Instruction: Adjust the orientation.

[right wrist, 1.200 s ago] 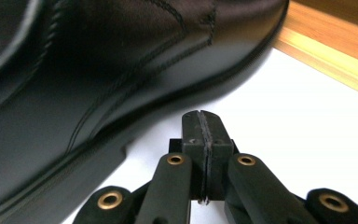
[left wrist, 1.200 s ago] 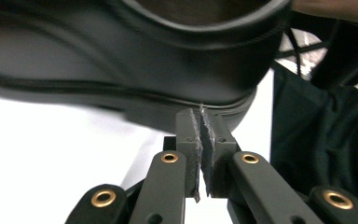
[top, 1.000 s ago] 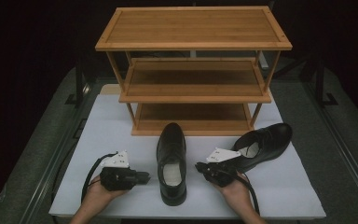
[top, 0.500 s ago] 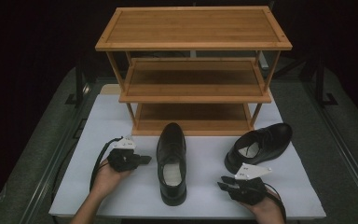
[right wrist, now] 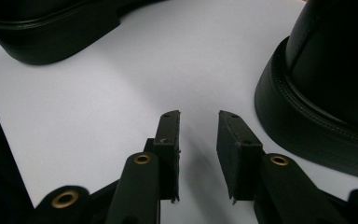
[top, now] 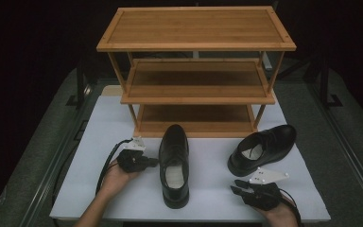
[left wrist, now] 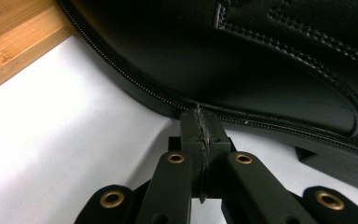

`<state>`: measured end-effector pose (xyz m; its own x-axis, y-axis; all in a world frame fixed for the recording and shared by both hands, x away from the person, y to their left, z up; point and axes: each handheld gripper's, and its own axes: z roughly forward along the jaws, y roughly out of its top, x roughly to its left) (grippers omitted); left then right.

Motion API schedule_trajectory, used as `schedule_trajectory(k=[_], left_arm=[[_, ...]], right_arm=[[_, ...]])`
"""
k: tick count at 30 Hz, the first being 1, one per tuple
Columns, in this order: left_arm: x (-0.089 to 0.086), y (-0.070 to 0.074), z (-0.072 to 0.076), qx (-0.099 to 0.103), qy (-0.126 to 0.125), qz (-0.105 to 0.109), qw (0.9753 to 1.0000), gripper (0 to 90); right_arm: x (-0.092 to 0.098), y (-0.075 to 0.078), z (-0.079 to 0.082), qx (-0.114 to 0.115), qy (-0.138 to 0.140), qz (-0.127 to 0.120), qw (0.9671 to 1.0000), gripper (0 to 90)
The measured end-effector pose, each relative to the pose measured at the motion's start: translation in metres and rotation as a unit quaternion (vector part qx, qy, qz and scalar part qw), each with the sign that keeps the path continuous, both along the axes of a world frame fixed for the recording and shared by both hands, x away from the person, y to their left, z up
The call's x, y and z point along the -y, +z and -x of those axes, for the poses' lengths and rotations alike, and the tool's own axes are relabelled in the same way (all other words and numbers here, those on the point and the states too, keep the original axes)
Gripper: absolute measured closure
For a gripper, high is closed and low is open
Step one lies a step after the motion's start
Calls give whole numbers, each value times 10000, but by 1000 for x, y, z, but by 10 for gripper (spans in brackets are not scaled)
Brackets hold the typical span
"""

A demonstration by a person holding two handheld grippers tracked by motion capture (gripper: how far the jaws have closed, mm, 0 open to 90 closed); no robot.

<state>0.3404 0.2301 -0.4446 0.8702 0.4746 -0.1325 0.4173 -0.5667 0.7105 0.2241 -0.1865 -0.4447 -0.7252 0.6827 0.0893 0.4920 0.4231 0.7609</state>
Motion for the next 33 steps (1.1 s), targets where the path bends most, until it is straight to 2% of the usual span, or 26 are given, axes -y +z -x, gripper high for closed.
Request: schedule_trajectory(k=[1,2,4,17,20,23,27,31,33], left_arm=[[0,0,0,0,0,0,10000,900],[2,1,2,-33,-75,156,9998,900],[6,3,4,32,-96,74,9999,900],[20,3,9,40,-294,106,9995,900],[26,3,9,48,-404,94,9991,900],[31,2,9,63,-425,120,9990,900],[29,1,10,65,-400,120,9991,900],[25,3,11,81,-330,-33,9994,792],[17,7,14,45,-149,-37,9999,717]], right_arm=[[0,0,0,0,0,0,10000,692],[0,0,0,7,-10,5,10000,693],[1,0,-1,-5,-20,-20,10000,692],[1,-1,-1,0,-42,-26,10000,696],[1,-1,-1,2,-39,-38,10000,695],[0,0,-1,20,-39,-44,10000,696],[2,1,0,42,-59,-57,10000,696],[3,3,1,88,-99,-112,9998,696],[5,6,1,120,-123,-161,9997,695]])
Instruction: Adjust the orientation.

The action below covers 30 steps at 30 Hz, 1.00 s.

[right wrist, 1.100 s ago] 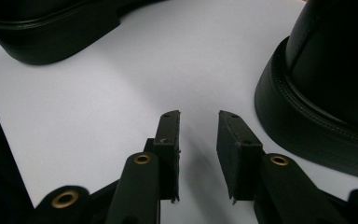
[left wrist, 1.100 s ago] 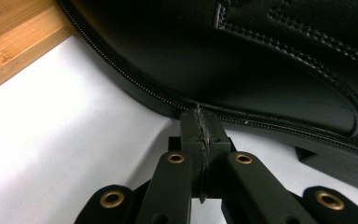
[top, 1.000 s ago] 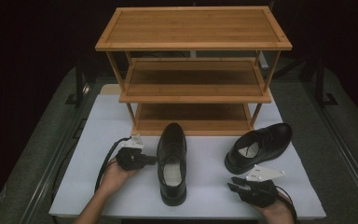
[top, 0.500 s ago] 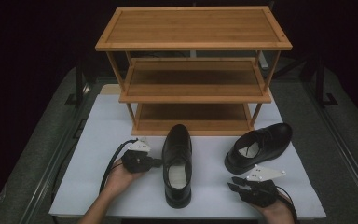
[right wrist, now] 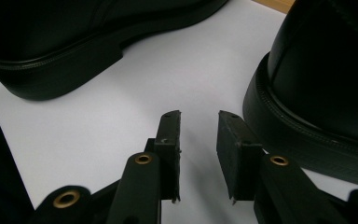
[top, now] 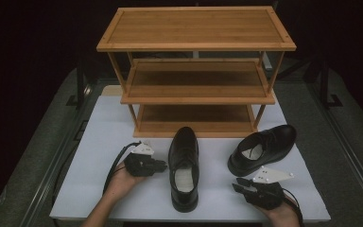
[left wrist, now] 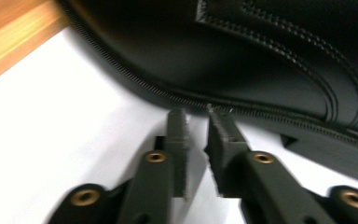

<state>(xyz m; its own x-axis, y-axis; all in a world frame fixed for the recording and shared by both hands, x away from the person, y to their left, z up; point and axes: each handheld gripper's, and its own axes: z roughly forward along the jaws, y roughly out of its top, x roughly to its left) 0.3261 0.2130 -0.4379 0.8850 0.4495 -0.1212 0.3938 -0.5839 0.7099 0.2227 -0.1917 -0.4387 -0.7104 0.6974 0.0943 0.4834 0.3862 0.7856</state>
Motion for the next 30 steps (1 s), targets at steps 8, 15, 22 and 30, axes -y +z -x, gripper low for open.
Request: schedule_trajectory(k=[8,15,22,30], left_arm=[[-35,8,13,101,514,-389,9979,348],[-67,5,30,194,1016,-593,9929,163],[-92,-3,37,260,1437,-623,9873,57],[-97,-13,42,451,1473,-528,9867,12]], right_arm=[[2,1,0,-19,-14,-8,10000,695],[9,2,2,-107,-76,-22,9999,696],[32,0,10,-239,-329,48,9992,696],[63,0,7,-215,-756,4,9969,695]])
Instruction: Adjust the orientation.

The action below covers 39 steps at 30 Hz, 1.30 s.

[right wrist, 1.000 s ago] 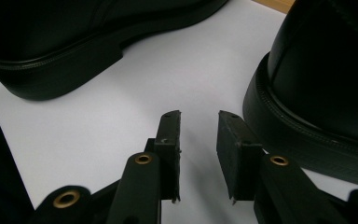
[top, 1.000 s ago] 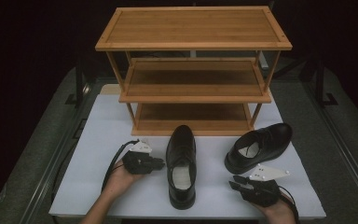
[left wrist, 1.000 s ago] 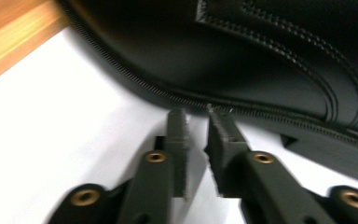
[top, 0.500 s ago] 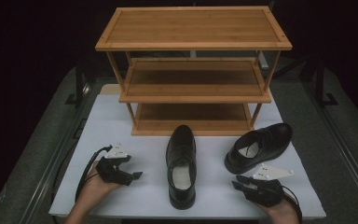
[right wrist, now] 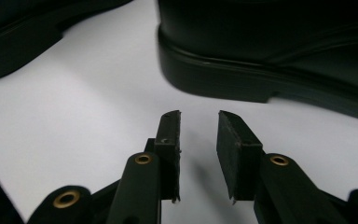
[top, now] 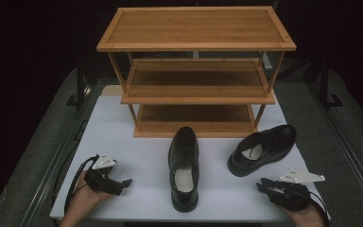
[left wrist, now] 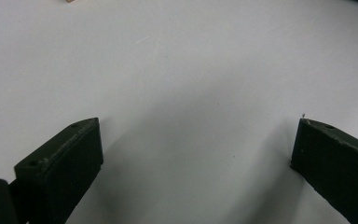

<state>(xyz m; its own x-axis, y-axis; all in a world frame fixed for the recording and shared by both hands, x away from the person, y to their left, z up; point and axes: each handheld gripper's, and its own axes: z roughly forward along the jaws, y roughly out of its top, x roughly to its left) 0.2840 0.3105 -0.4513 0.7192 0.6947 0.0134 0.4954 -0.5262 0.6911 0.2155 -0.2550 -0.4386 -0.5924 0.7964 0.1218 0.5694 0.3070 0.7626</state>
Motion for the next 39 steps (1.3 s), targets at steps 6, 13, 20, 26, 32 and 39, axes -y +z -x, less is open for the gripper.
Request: schedule_trajectory(k=[6,13,20,26,32,39], left_arm=[[0,0,0,22,1,3,10000,12],[0,0,0,25,0,0,10000,13],[0,0,0,24,-2,-4,10000,13],[0,0,0,29,-2,-5,10000,13],[0,-1,0,26,-1,-2,10000,13],[0,-1,0,29,5,14,10000,13]], right_arm=[[12,2,-6,29,-201,-21,9998,680],[31,11,-12,114,-520,-9,9986,821],[48,20,-23,274,-814,34,9963,886],[59,27,-38,341,-963,81,9947,894],[73,29,-65,367,-1187,100,9922,899],[87,33,-98,443,-1467,161,9881,900]])
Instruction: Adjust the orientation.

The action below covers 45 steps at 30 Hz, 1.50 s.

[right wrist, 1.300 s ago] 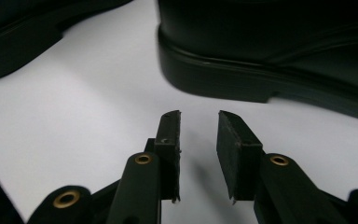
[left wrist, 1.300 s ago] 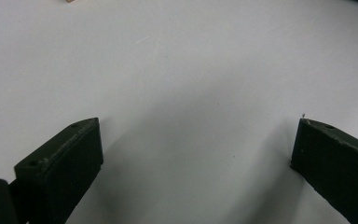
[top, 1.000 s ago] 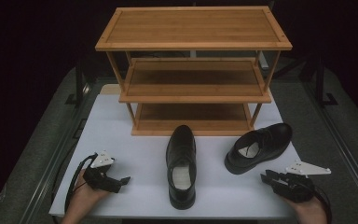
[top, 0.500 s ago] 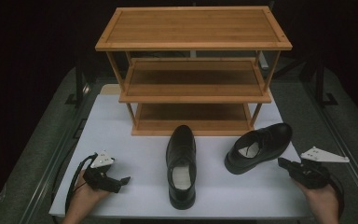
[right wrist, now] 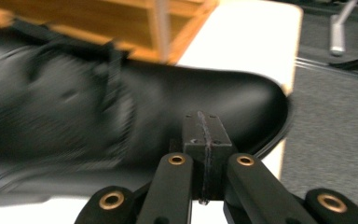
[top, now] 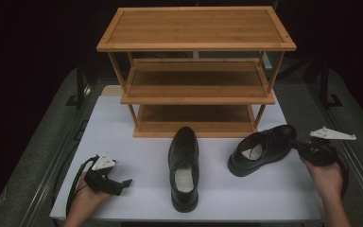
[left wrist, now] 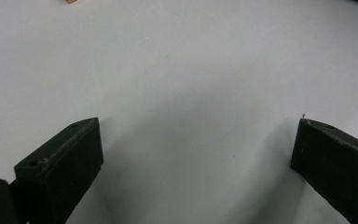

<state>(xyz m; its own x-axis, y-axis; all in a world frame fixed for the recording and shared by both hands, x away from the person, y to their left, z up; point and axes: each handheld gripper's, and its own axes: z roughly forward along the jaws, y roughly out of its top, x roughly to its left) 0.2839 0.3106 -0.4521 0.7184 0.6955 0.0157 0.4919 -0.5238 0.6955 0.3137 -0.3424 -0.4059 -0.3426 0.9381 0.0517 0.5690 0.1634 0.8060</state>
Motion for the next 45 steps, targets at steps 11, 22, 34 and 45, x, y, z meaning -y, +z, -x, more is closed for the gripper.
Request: schedule_trajectory(k=[11,22,34,45], left_arm=[[0,0,0,-15,-6,-4,10000,13],[0,0,0,-21,-3,1,10000,13],[0,0,0,-29,-6,-5,10000,13],[0,0,0,-28,-6,-6,10000,13]], right_arm=[[26,2,-50,-81,-544,85,9984,900],[45,-24,-84,-367,-887,-39,9954,900],[43,-31,-91,-543,-786,-61,9954,900],[32,-30,-86,-541,-380,-131,9977,900]])
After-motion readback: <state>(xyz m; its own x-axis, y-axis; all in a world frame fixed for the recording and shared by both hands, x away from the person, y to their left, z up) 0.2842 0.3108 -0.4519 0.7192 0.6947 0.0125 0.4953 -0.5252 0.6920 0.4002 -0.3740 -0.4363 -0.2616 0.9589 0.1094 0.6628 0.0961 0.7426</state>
